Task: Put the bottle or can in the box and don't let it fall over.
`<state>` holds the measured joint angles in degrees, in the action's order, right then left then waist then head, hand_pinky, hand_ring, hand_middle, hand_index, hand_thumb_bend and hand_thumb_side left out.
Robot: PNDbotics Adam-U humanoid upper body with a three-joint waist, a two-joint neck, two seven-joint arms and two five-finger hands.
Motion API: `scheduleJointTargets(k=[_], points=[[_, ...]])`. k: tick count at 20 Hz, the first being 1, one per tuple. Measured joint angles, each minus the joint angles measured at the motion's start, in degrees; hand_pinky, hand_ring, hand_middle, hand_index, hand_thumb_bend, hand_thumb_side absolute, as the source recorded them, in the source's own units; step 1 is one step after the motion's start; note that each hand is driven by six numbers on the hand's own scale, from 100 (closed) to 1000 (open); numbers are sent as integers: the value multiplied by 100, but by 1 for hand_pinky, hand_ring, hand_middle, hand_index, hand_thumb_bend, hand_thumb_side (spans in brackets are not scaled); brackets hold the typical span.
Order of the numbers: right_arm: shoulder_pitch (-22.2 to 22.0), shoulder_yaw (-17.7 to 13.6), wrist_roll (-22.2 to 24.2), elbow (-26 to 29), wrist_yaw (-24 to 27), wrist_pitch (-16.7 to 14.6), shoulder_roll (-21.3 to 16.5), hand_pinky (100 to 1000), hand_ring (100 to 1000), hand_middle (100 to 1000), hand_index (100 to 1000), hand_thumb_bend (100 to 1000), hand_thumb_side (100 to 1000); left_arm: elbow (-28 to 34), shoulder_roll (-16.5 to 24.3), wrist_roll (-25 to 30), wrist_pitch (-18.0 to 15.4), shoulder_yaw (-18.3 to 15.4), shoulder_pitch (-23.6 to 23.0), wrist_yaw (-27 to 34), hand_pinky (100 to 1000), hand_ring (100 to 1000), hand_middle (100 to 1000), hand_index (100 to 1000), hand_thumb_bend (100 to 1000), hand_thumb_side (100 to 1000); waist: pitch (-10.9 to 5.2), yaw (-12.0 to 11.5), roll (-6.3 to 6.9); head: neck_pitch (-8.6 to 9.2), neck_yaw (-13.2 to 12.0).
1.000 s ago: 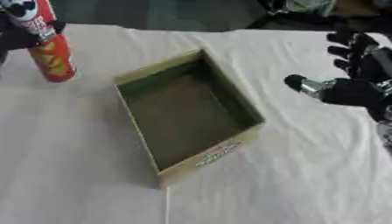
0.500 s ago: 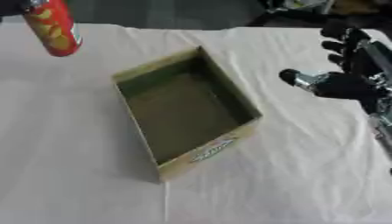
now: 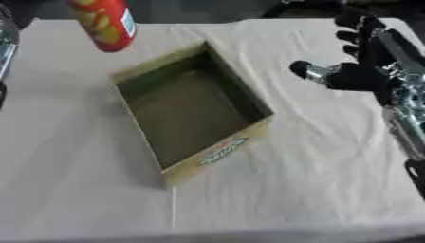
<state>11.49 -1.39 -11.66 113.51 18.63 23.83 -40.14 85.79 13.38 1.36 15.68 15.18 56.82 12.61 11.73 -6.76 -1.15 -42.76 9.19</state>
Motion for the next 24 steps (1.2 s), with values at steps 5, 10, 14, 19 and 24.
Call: scheduleJointTargets(k=[5, 10, 14, 19, 24], points=[[0, 0, -4, 0, -7, 5, 0, 1000, 977, 941, 986, 645, 100, 499, -242, -90, 352, 106, -161, 83, 707, 606, 469, 382, 180, 163, 0, 0, 10, -3, -3], [2, -1, -8, 0, -7, 8, 0, 1000, 977, 940, 986, 645, 100, 712, -484, -109, 539, 255, -326, 111, 681, 607, 468, 380, 166, 166, 0, 0, 10, 7, -35], [-1, -18, -19, 0, -7, 10, 0, 1000, 976, 939, 986, 645, 100, 768, -549, -93, 586, 397, -486, 22, 674, 612, 473, 385, 134, 169, 0, -5, 25, 12, -40], [-18, -41, -46, 0, -6, -14, -1, 1000, 975, 936, 986, 644, 100, 784, -561, -118, 570, 545, -696, -103, 644, 604, 460, 370, 100, 168, 1, -11, 35, 23, -5], [-20, -71, -67, 0, -3, -33, -3, 1000, 973, 935, 986, 643, 100, 561, -594, -397, 386, 609, -829, -20, 668, 649, 507, 424, 114, 146, 3, -6, 31, 64, 18]])
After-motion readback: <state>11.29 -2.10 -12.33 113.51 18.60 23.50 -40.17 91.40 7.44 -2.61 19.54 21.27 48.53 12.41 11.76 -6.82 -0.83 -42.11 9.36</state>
